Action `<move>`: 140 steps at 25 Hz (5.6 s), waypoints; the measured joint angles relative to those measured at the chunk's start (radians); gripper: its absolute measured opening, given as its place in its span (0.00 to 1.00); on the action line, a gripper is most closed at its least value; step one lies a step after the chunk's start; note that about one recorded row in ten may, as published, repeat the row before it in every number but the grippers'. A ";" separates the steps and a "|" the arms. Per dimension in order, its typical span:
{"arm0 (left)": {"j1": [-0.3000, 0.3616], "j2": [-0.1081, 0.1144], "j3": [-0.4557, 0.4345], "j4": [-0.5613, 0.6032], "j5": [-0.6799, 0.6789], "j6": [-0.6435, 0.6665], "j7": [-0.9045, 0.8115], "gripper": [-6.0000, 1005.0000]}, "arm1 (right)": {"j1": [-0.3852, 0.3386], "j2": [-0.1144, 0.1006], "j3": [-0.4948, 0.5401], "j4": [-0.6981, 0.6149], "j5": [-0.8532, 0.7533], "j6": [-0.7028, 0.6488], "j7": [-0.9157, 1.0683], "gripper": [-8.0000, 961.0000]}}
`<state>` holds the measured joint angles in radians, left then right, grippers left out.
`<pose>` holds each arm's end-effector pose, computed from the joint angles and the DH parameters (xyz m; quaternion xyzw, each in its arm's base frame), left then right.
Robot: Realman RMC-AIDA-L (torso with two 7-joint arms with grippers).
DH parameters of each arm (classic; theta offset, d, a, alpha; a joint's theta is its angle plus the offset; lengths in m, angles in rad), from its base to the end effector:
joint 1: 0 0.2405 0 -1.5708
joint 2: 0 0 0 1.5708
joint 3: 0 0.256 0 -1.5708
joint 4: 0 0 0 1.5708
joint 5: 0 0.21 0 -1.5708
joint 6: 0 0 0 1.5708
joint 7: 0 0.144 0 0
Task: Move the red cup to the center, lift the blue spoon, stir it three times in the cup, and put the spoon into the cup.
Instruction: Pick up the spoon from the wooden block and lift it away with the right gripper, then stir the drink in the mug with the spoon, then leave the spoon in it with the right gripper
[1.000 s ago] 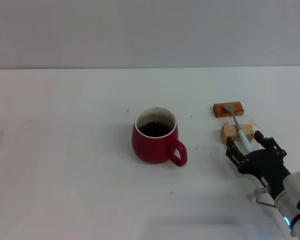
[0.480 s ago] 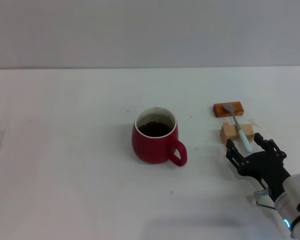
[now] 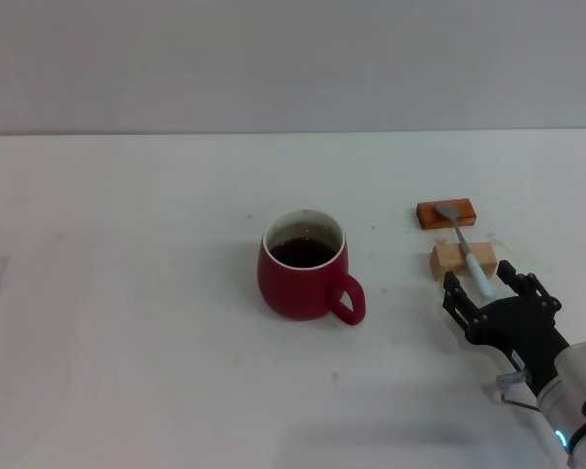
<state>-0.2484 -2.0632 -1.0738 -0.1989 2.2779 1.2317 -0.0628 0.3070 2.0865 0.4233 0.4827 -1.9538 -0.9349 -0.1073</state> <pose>-0.3895 0.2742 0.0304 -0.5817 -0.2689 -0.2568 0.7234 0.3068 0.2757 -0.1057 -0.7639 0.3055 0.2338 0.5181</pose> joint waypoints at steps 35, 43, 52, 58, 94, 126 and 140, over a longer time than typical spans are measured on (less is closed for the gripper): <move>-0.001 0.003 0.000 0.003 0.000 0.002 0.000 0.84 | 0.003 -0.002 0.000 0.008 -0.003 0.008 0.029 0.38; -0.002 0.003 0.000 0.003 0.000 0.000 -0.001 0.84 | 0.003 -0.002 0.000 0.009 -0.005 0.007 0.029 0.38; 0.000 0.003 0.000 0.003 0.000 -0.005 -0.001 0.84 | 0.002 -0.001 0.001 0.011 0.001 0.021 0.029 0.16; 0.001 0.003 0.000 0.004 0.000 -0.006 -0.002 0.84 | -0.002 -0.003 -0.002 0.028 -0.004 0.020 0.017 0.15; 0.004 0.001 -0.005 -0.001 0.000 0.001 -0.001 0.84 | -0.380 -0.012 0.710 1.071 -0.056 1.051 -0.707 0.14; 0.016 -0.003 0.003 -0.008 0.000 0.022 -0.002 0.84 | 0.023 -0.013 1.029 1.545 -0.627 2.176 -0.055 0.14; 0.015 -0.003 -0.003 -0.008 0.000 0.023 -0.002 0.84 | 0.216 -0.012 1.084 1.528 -0.727 2.496 -0.015 0.14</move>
<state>-0.2335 -2.0661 -1.0766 -0.2070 2.2778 1.2552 -0.0644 0.5229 2.0741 1.5078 2.0108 -2.6803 1.5610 -0.1223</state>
